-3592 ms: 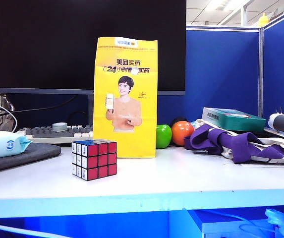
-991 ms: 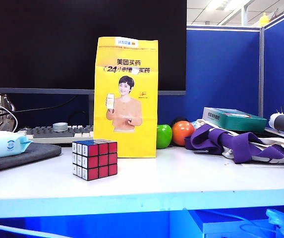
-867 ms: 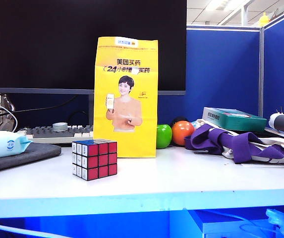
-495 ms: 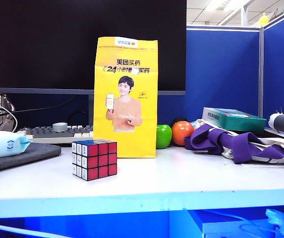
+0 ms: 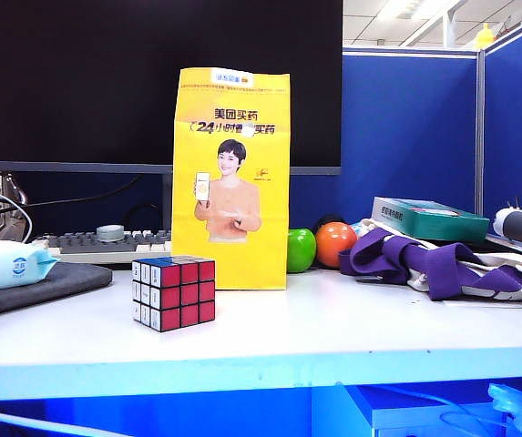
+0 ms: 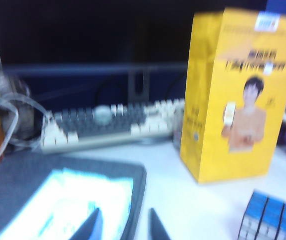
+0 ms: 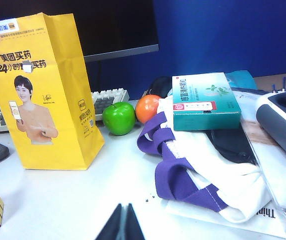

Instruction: Pick up the Rubik's Cube and throw it into the yellow paper bag.

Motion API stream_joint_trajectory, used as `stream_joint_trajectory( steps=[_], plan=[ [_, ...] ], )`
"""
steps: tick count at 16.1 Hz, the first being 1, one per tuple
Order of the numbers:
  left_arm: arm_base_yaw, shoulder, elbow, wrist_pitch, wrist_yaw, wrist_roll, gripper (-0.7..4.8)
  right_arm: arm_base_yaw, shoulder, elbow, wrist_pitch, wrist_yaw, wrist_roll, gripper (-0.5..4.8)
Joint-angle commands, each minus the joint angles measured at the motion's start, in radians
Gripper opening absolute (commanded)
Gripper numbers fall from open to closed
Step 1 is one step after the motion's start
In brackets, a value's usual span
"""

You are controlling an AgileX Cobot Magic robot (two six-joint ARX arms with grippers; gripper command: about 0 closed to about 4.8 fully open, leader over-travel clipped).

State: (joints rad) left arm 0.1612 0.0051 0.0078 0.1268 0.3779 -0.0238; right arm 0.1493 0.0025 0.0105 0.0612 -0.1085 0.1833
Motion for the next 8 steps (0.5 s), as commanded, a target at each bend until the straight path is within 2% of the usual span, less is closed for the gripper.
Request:
stream_joint_trajectory(
  steps=[1,8],
  plan=[
    [-0.001,-0.001,0.001,-0.007,0.004,-0.062,1.16,0.0,-0.001,-0.009,0.01,-0.002,0.003,-0.01],
    [-0.026,-0.001,0.001,-0.017,0.004,-0.062,1.16,0.0,-0.001,-0.009,0.01,-0.002,0.003,-0.01]
  ],
)
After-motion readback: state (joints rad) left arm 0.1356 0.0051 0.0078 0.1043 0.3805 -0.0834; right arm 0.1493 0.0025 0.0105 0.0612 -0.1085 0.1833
